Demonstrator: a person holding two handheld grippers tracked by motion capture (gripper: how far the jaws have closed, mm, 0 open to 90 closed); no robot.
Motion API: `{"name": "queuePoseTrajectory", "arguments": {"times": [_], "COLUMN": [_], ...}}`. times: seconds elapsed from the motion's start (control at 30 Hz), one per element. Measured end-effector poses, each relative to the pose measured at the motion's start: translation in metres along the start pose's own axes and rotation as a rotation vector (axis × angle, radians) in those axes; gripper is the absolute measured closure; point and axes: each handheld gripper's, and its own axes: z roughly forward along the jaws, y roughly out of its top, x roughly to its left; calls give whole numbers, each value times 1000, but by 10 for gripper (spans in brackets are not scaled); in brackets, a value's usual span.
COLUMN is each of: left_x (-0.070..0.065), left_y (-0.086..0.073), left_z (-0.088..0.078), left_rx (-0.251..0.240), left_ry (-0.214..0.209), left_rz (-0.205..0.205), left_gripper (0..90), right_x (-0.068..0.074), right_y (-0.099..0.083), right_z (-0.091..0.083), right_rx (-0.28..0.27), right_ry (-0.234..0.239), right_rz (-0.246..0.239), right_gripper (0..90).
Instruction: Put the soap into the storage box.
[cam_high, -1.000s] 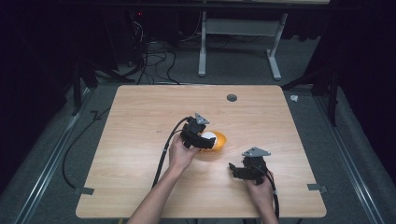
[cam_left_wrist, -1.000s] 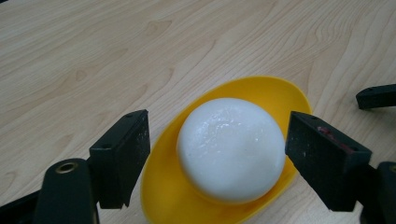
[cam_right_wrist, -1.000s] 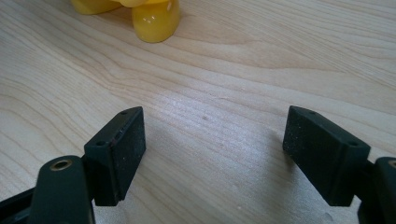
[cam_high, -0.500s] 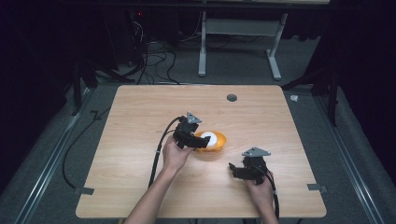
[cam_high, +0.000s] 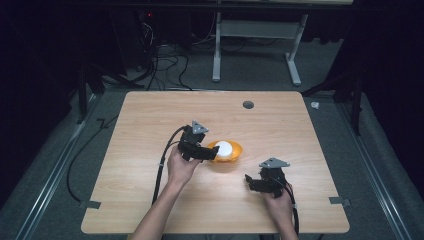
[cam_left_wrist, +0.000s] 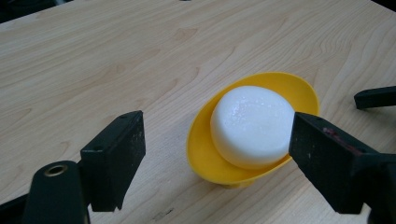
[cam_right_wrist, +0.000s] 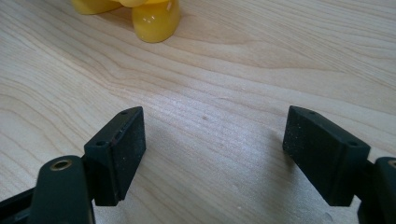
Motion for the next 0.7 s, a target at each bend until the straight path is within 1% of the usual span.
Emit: {"name": "queuePoseTrajectory", "arguments": {"times": [0.13, 0.3, 0.43, 0.57, 0.7], "left_x": [1, 4, 7, 11, 13], "left_y": [-1, -5, -9, -13, -15], "left_z": [-9, -17, -22, -26, -30], "left_rx": [-10, -21, -21, -32, -38], "left_ry": [14, 10, 16, 12, 14], "left_rz": [10, -4, -8, -28, -37], "left_gripper": [188, 189, 189, 189, 189], "right_x": [0, 0, 0, 0, 0], "right_y": [0, 0, 0, 0, 0], "right_z": [0, 0, 0, 0, 0], "right_rx": [-2, -2, -2, -2, -1], "right_ry": [0, 0, 0, 0, -2], "right_rz": [0, 0, 0, 0, 0], "right_gripper": [222, 222, 222, 222, 222]}}
